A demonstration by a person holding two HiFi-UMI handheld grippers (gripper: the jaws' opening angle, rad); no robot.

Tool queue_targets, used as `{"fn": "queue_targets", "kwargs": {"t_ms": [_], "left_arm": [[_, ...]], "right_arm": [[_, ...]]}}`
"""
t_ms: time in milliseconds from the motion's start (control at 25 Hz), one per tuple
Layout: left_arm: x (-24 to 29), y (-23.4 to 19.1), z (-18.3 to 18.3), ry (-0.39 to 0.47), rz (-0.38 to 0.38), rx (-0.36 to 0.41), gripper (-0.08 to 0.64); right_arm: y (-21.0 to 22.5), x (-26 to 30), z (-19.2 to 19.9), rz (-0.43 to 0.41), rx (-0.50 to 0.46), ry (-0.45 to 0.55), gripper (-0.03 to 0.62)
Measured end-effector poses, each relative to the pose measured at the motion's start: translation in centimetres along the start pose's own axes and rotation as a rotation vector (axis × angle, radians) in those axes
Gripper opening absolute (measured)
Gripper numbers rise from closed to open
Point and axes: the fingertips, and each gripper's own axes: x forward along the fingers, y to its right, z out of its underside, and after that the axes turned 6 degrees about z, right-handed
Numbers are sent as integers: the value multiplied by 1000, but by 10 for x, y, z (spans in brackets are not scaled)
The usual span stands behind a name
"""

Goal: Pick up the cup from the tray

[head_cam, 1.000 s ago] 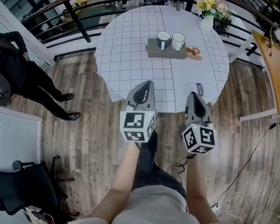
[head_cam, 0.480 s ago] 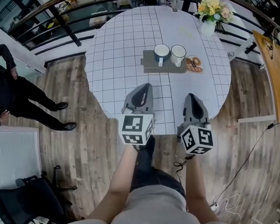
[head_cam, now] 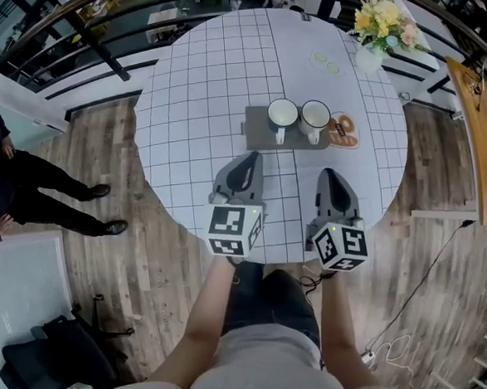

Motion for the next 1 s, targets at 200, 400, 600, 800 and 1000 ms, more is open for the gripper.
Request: {"fn": "queue_targets", "kwargs": {"t_ms": [200, 400, 600, 800, 1000], "left_arm": [[16, -13, 7, -24, 1, -17, 5], [29, -20, 14, -41, 7, -21, 5], [41, -26, 16, -49, -5, -27, 5], [50, -34, 22, -57, -63, -51, 5], [63, -33, 38, -86, -79, -69, 5]], "right_arm": [[9, 21, 7, -10, 6, -26, 9], [15, 41, 15, -31, -23, -45, 11], [19, 58, 20, -109, -27, -58, 11], [32, 77, 31, -113, -20, -116, 102], [31, 97, 42, -56, -26, -144, 128]]}}
